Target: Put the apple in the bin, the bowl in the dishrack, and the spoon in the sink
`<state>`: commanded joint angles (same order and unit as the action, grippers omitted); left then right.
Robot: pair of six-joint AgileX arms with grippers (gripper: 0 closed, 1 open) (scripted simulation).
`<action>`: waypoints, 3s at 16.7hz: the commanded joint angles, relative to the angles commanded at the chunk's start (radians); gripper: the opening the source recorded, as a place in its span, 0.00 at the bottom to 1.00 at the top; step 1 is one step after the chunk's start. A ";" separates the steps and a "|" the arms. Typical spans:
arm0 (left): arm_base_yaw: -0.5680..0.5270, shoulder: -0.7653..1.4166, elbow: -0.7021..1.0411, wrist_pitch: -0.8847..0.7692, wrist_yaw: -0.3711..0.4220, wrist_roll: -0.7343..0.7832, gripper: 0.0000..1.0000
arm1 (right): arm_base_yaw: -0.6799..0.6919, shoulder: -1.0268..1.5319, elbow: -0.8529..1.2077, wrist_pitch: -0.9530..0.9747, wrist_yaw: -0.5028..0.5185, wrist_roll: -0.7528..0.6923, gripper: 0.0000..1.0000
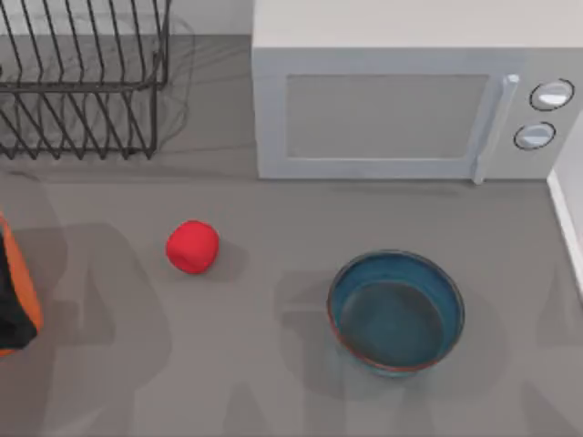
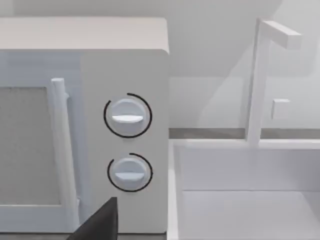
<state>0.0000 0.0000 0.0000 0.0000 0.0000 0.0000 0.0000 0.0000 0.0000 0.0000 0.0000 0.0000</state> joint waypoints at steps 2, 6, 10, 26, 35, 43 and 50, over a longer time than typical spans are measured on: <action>0.000 0.000 0.000 0.000 0.000 0.000 1.00 | 0.000 0.000 0.000 0.000 0.000 0.000 1.00; -0.021 0.099 0.077 -0.053 0.000 -0.001 1.00 | 0.000 0.000 0.000 0.000 0.000 0.000 1.00; -0.070 0.335 0.263 -0.179 -0.001 -0.005 1.00 | 0.000 0.000 0.000 0.000 0.000 0.000 1.00; -0.365 1.747 1.368 -0.932 -0.006 -0.025 1.00 | 0.000 0.000 0.000 0.000 0.000 0.000 1.00; -0.436 2.091 1.635 -1.113 -0.007 -0.030 1.00 | 0.000 0.000 0.000 0.000 0.000 0.000 1.00; -0.433 2.117 1.583 -1.037 -0.007 -0.026 1.00 | 0.000 0.000 0.000 0.000 0.000 0.000 1.00; -0.433 2.181 1.486 -0.873 -0.007 -0.026 1.00 | 0.000 0.000 0.000 0.000 0.000 0.000 1.00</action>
<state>-0.4333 2.1814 1.4858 -0.8730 -0.0066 -0.0256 0.0000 0.0000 0.0000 0.0000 0.0000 0.0000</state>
